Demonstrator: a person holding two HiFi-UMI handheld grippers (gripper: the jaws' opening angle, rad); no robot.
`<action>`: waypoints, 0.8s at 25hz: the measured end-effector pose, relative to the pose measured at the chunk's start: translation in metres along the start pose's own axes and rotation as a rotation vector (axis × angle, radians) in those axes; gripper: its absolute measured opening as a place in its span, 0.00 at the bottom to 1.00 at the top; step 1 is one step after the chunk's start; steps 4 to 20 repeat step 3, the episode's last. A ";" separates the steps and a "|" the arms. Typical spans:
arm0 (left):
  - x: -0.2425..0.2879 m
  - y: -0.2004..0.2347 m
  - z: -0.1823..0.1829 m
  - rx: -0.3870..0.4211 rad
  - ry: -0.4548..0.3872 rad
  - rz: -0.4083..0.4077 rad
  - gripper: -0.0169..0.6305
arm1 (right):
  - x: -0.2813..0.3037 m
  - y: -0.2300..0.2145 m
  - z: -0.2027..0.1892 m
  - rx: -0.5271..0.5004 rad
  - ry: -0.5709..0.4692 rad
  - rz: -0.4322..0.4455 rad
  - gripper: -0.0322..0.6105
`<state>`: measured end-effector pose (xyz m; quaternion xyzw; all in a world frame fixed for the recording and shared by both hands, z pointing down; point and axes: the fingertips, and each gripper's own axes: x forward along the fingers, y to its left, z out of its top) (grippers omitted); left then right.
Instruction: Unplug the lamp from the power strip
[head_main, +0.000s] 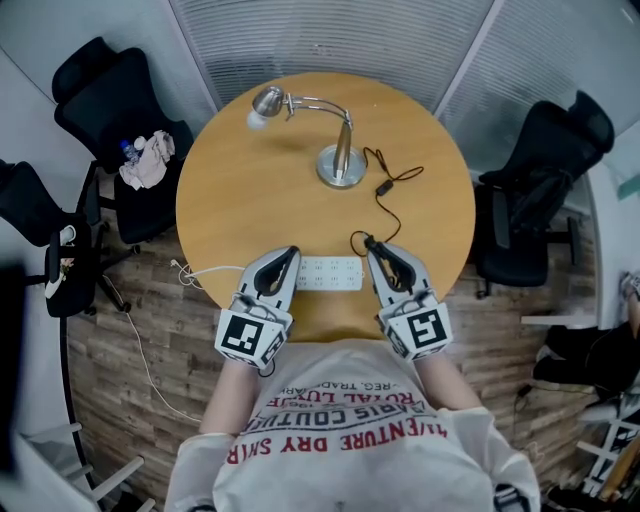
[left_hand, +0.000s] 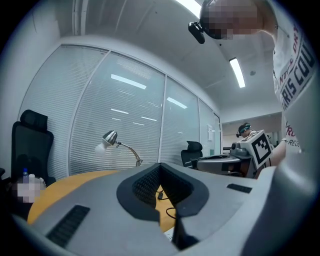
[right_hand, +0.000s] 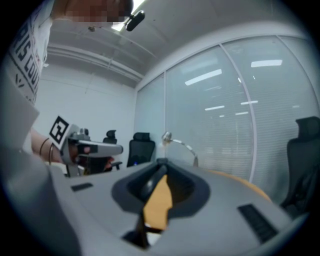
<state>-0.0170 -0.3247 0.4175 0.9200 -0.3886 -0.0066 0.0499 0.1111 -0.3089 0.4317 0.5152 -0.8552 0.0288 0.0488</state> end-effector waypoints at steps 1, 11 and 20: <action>0.000 0.001 -0.001 0.001 0.005 0.003 0.07 | 0.000 0.000 0.000 -0.007 0.003 0.001 0.16; 0.001 0.002 -0.003 0.003 0.014 0.008 0.07 | 0.000 0.000 -0.001 -0.020 0.011 0.001 0.16; 0.001 0.002 -0.003 0.003 0.014 0.008 0.07 | 0.000 0.000 -0.001 -0.020 0.011 0.001 0.16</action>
